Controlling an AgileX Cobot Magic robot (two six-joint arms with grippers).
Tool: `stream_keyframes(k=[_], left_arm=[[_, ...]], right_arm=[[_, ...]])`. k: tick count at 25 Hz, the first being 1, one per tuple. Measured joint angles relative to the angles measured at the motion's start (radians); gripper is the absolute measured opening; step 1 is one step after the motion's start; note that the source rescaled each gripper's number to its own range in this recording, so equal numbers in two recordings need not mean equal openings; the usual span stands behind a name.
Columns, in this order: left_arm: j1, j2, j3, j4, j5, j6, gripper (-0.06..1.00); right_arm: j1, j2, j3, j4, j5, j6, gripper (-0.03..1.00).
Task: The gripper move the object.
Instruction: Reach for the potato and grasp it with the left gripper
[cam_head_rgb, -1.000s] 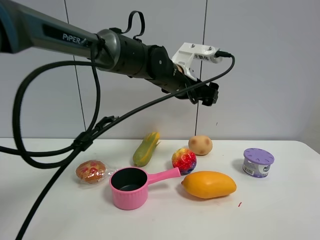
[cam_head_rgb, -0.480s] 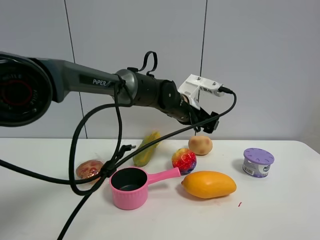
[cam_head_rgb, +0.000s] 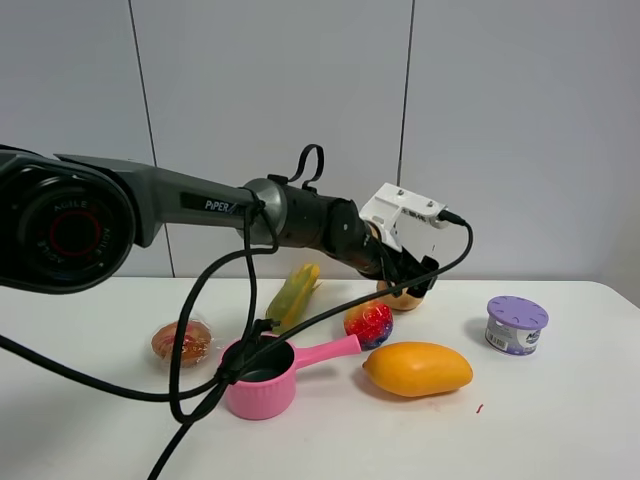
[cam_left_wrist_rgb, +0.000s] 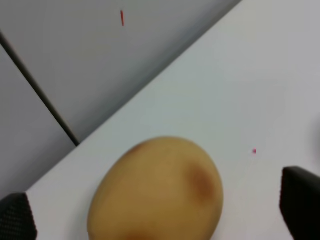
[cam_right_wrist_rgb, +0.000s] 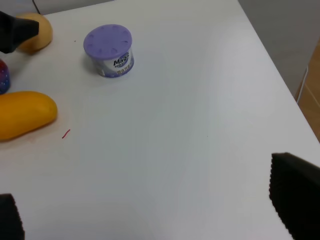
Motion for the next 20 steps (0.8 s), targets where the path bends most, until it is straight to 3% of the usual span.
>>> stream_keyframes(k=[20], left_arm=[[0.0, 0.051, -0.001, 0.0, -0.097, 0.056, 1.0]], right_arm=[[0.0, 0.0, 0.0, 0.0, 0.0, 0.0, 1.0]])
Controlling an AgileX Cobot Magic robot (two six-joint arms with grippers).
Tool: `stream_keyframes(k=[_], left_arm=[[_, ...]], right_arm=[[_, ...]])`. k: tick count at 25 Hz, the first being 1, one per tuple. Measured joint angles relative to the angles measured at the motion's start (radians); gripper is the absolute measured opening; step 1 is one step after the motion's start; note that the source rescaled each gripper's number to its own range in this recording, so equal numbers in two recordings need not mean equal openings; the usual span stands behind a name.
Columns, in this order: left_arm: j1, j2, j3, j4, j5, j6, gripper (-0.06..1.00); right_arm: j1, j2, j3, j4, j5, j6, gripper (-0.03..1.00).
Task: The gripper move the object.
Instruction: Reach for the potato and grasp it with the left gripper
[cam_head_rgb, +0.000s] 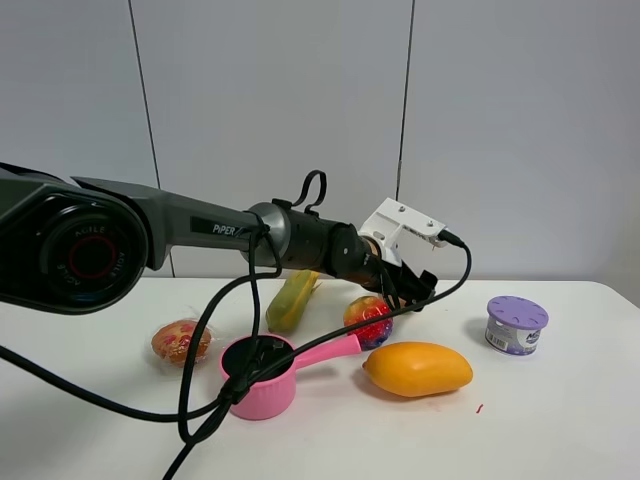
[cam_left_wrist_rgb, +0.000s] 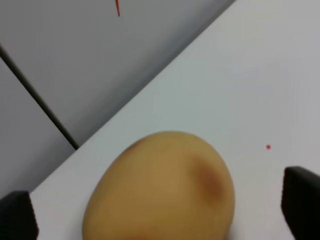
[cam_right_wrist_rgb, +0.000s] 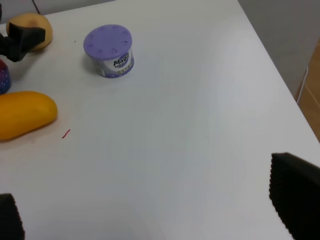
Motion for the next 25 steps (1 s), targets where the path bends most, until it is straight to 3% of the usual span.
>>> stream_keyframes(k=[14, 18, 25], left_arm=[[0.0, 0.032, -0.002, 0.0, -0.07, 0.013, 1.0], [0.0, 0.033, -0.01, 0.0, -0.041, 0.03, 0.99], [-0.008, 0.026, -0.036, 0.004, 0.053, 0.066, 0.85]], right_arm=[[0.0, 0.0, 0.0, 0.0, 0.0, 0.0, 1.0], [0.0, 0.0, 0.0, 0.0, 0.0, 0.0, 1.0], [0.0, 0.0, 0.0, 0.0, 0.0, 0.0, 1.0]])
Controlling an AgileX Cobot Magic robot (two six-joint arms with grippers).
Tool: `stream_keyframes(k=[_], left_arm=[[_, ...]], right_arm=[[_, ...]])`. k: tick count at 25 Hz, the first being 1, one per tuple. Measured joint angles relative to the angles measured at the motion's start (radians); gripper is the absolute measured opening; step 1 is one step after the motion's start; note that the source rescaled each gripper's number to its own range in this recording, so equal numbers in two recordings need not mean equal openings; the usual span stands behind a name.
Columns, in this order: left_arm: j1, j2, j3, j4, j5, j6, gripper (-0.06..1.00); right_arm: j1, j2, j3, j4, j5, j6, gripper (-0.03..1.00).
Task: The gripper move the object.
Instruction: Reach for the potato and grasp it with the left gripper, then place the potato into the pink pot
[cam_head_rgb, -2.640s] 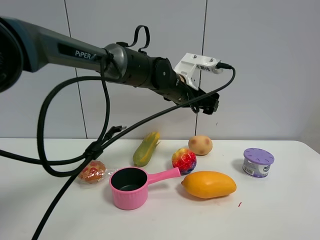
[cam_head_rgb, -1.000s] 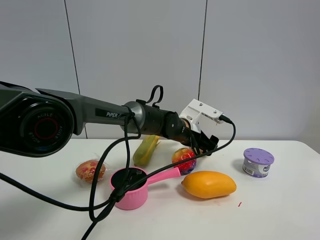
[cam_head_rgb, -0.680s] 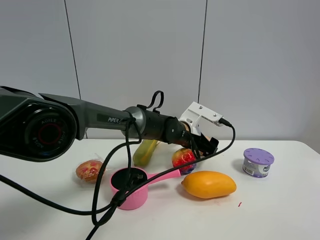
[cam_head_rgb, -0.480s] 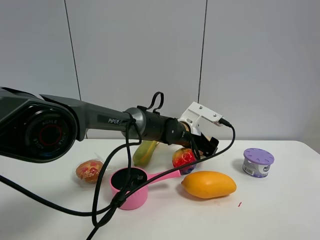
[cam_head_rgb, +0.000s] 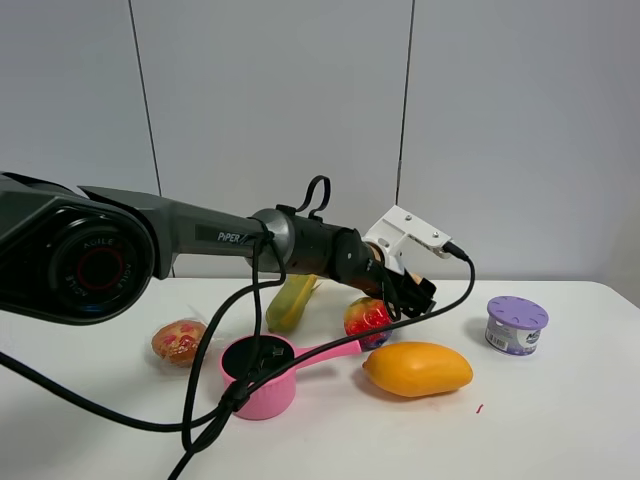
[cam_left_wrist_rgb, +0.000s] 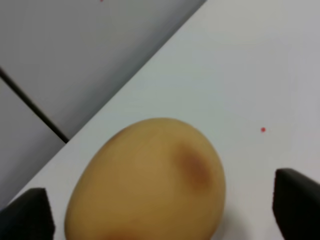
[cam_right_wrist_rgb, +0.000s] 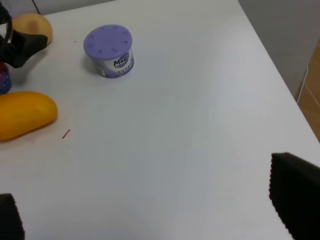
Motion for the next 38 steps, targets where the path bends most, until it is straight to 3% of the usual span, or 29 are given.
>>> stream_keyframes(k=[9, 17, 21, 24, 30, 33, 38], left_arm=[[-0.011, 0.008, -0.071, 0.007, 0.104, 0.012, 0.82], [-0.011, 0.017, -0.079, 0.061, 0.109, 0.075, 0.78], [-0.011, 0.02, -0.08, 0.064, 0.108, 0.125, 0.67], [-0.011, 0.021, -0.08, 0.07, 0.105, 0.14, 0.54], [-0.011, 0.021, -0.081, 0.091, 0.097, 0.143, 0.08], [-0.011, 0.021, -0.084, 0.125, 0.099, 0.143, 0.03], [-0.011, 0.019, -0.157, 0.129, 0.153, 0.143, 0.01]], right_arm=[[0.0, 0.0, 0.0, 0.0, 0.0, 0.0, 1.0], [0.0, 0.0, 0.0, 0.0, 0.0, 0.0, 1.0], [0.0, 0.0, 0.0, 0.0, 0.0, 0.0, 1.0], [0.0, 0.0, 0.0, 0.0, 0.0, 0.0, 1.0], [0.0, 0.0, 0.0, 0.0, 0.0, 0.0, 1.0], [0.0, 0.0, 0.0, 0.0, 0.0, 0.0, 1.0], [0.0, 0.0, 0.0, 0.0, 0.0, 0.0, 1.0]])
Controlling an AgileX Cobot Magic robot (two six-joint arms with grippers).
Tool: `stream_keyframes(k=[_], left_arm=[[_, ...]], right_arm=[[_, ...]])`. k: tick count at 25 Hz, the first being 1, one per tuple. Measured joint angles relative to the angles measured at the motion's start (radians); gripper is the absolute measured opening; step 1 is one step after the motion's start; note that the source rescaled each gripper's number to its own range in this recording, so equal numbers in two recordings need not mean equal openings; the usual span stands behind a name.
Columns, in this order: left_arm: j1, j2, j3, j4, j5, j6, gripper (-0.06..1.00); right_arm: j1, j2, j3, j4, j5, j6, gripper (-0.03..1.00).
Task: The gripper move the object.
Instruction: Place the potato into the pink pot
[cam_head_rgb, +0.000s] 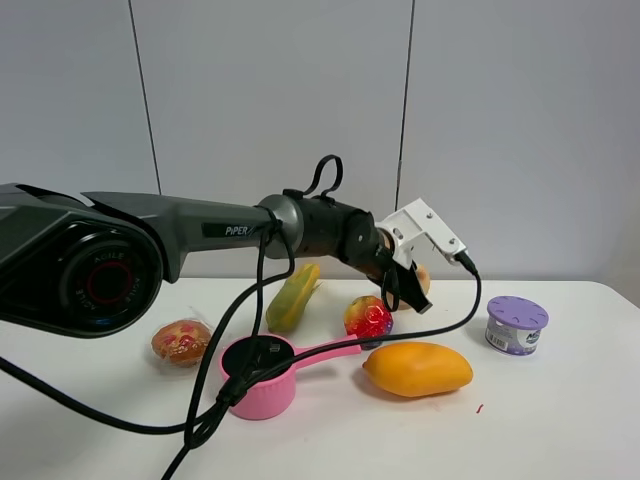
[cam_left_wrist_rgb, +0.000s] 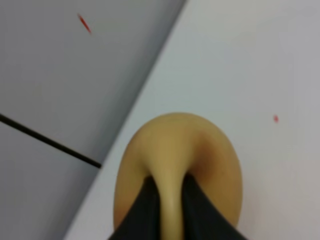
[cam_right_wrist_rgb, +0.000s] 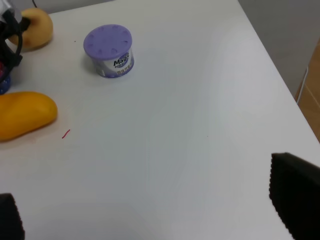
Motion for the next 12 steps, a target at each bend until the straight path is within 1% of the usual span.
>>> stream_keyframes(k=[4, 7, 9, 11, 12], left_arm=[[0.0, -0.043, -0.068, -0.038, 0.053, 0.0, 0.01], [-0.001, -0.114, -0.093, -0.066, 0.136, 0.0, 0.01], [-0.005, -0.174, -0.099, -0.076, 0.222, -0.002, 0.01], [-0.012, -0.245, -0.099, -0.092, 0.339, -0.008, 0.01], [-0.013, -0.276, -0.1, -0.106, 0.413, -0.016, 0.01]], right_arm=[[0.0, 0.0, 0.0, 0.0, 0.0, 0.0, 1.0], [0.0, 0.0, 0.0, 0.0, 0.0, 0.0, 1.0], [0.0, 0.0, 0.0, 0.0, 0.0, 0.0, 1.0], [0.0, 0.0, 0.0, 0.0, 0.0, 0.0, 1.0], [0.0, 0.0, 0.0, 0.0, 0.0, 0.0, 1.0]])
